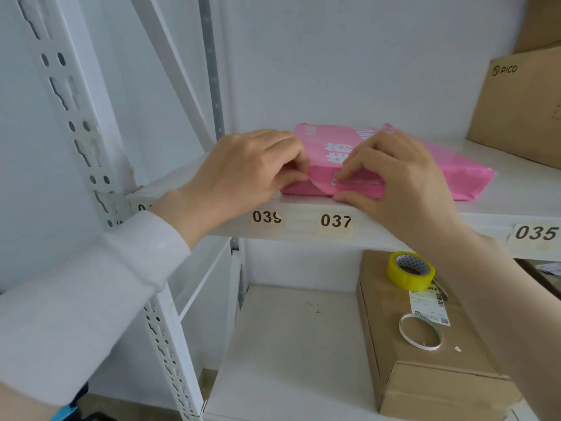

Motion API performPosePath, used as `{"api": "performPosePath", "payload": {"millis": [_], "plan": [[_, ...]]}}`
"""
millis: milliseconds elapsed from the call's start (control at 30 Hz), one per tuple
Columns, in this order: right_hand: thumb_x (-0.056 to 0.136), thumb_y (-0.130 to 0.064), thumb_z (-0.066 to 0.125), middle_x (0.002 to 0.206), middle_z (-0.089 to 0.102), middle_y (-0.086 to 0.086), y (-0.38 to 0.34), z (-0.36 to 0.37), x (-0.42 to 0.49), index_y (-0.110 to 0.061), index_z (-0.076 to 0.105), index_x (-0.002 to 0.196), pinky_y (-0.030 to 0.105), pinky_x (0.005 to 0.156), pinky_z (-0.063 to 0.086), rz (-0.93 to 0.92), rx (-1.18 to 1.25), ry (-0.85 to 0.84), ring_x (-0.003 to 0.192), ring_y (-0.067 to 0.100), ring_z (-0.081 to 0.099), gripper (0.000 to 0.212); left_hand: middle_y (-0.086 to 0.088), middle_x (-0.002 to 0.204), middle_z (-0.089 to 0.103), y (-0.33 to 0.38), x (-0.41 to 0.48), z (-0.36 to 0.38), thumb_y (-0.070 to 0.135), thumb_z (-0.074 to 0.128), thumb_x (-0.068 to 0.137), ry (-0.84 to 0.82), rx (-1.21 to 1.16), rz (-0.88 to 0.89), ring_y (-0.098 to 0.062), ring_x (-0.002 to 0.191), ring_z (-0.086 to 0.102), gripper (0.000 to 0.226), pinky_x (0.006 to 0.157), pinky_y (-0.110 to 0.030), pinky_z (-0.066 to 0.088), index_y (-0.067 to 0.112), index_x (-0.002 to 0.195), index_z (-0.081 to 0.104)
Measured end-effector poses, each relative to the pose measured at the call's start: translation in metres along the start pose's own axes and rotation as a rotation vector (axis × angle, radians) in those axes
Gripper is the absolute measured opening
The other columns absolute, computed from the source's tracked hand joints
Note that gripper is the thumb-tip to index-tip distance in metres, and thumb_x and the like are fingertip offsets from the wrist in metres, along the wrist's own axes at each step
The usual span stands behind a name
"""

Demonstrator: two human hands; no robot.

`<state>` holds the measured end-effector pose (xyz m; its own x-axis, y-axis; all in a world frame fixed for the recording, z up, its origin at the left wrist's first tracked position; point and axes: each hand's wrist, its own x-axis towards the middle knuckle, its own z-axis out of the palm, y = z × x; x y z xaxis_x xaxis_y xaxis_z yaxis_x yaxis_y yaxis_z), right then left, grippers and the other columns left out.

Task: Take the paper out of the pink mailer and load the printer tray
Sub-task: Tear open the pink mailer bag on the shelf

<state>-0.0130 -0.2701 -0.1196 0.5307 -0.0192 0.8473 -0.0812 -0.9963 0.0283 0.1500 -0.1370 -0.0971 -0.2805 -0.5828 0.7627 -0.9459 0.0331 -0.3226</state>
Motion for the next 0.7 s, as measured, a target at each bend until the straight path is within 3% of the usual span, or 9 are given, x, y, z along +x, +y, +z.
{"api": "performPosePath", "payload": {"millis": [233,333,500,600,700], "plan": [[0.069,-0.034,0.072,0.083,0.064,0.007,-0.004,0.002,-0.001,-0.014,0.068,0.076,0.046,0.066,0.044,0.031,-0.017,0.041,0.076,0.031,0.054,0.021,-0.001,0.074,0.068,0.003,0.0,0.003,0.03,0.052,0.085,0.032,-0.049,-0.075,-0.016,0.068,0.059,0.021,0.048,-0.03,0.044,0.011,0.083,0.059],[0.073,-0.029,0.068,0.083,0.064,0.007,-0.006,0.003,0.001,-0.013,0.067,0.073,0.045,0.067,0.044,0.072,-0.009,0.044,0.077,0.031,0.054,0.015,-0.001,0.076,0.065,0.003,-0.002,0.003,0.029,0.052,0.085,0.029,-0.099,-0.101,-0.009,0.071,0.047,0.02,0.048,-0.028,0.042,0.01,0.084,0.059],[0.073,-0.027,0.062,0.082,0.061,0.007,-0.01,0.001,0.008,-0.012,0.064,0.071,0.045,0.068,0.045,0.129,0.009,0.002,0.075,0.026,0.048,0.016,0.013,0.08,0.054,0.004,0.001,0.006,0.041,0.062,0.079,-0.01,-0.1,-0.062,-0.005,0.081,0.047,0.027,0.053,-0.022,0.039,0.016,0.09,0.06],[0.074,-0.026,0.063,0.078,0.052,-0.002,-0.011,-0.001,0.011,-0.013,0.062,0.071,0.042,0.068,0.044,0.148,0.011,-0.03,0.074,0.021,0.042,0.014,0.018,0.079,0.044,0.006,0.005,0.01,0.037,0.062,0.077,0.0,-0.093,-0.091,-0.004,0.077,0.044,0.022,0.057,-0.021,0.035,0.017,0.087,0.06],[0.076,-0.02,0.068,0.08,0.048,-0.005,-0.012,-0.004,0.014,-0.012,0.061,0.072,0.041,0.066,0.044,0.166,0.008,-0.07,0.078,0.024,0.048,0.011,0.02,0.073,0.041,0.005,0.007,0.013,0.033,0.069,0.074,-0.011,-0.167,-0.159,0.002,0.074,0.036,0.02,0.06,-0.022,0.036,0.018,0.085,0.06]]}}
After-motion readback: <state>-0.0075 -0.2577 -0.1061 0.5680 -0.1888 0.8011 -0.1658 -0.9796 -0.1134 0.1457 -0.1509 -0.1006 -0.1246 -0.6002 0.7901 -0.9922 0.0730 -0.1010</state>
